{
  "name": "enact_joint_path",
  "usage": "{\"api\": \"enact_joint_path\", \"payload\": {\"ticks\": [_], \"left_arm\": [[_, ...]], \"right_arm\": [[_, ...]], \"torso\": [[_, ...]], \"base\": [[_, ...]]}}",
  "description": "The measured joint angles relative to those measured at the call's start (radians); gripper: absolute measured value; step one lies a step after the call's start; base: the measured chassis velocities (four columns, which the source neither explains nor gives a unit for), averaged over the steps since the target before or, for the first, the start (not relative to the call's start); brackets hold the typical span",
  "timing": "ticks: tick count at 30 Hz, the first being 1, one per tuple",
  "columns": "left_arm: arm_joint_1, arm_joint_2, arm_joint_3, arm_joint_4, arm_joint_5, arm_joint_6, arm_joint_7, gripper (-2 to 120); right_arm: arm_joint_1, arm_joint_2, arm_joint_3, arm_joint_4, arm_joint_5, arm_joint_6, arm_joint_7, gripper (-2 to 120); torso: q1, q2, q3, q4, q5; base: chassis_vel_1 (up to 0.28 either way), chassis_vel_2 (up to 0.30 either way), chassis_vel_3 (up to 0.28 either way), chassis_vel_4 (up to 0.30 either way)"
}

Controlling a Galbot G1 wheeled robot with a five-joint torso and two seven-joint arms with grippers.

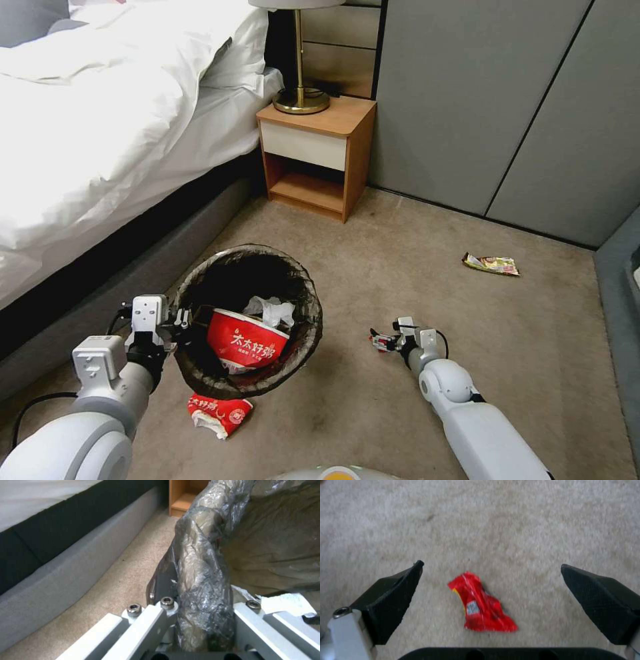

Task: Pick up the trash bin, then pick up the garbage from the floor and place it into the trash bin.

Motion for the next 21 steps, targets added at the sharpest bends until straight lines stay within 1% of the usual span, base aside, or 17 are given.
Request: {"api": "enact_joint_path", "payload": {"ticks": [7, 10, 12, 13, 15, 17, 21], "left_arm": [[0.000, 0.001, 0.001, 0.000, 0.002, 0.001, 0.000, 1], [0.000, 0.000, 0.003, 0.000, 0.003, 0.001, 0.000, 1], [0.000, -0.001, 0.003, 0.000, 0.003, 0.001, 0.000, 1], [0.000, -0.001, 0.003, 0.000, 0.003, 0.001, 0.000, 1], [0.001, -0.002, 0.003, 0.000, 0.004, 0.001, 0.001, 1], [0.001, -0.003, 0.003, 0.000, 0.004, 0.001, 0.001, 1], [0.000, -0.003, 0.003, 0.000, 0.005, 0.001, 0.001, 1]], "right_arm": [[-0.014, 0.006, 0.007, -0.008, -0.030, 0.000, 0.004, 100], [-0.014, 0.009, 0.008, -0.009, -0.033, -0.019, 0.013, 100], [-0.016, 0.010, 0.008, -0.002, -0.033, -0.049, 0.029, 100], [-0.016, 0.010, 0.008, -0.002, -0.033, -0.049, 0.029, 100], [-0.020, 0.011, 0.009, 0.019, -0.034, -0.112, 0.046, 100], [-0.020, 0.014, 0.008, 0.018, -0.036, -0.112, 0.049, 100], [-0.014, 0.029, 0.008, -0.011, -0.050, -0.073, 0.048, 100]], "torso": [[0.000, 0.000, 0.000, 0.0000, 0.0000], [0.000, 0.000, 0.000, 0.0000, 0.0000], [0.000, 0.000, 0.000, -0.0001, 0.0001], [0.000, 0.000, 0.000, -0.0001, 0.0001], [0.000, 0.000, 0.000, 0.0000, -0.0002], [0.000, 0.000, 0.000, -0.0001, -0.0001], [0.000, 0.000, 0.000, 0.0000, 0.0000]], "base": [[0.000, 0.000, 0.000, 0.000], [0.000, 0.000, 0.000, 0.000], [0.000, 0.000, 0.000, 0.000], [0.000, 0.000, 0.000, 0.000], [0.000, 0.000, 0.000, 0.000], [0.000, 0.000, 0.000, 0.000], [0.000, 0.000, 0.000, 0.000]]}}
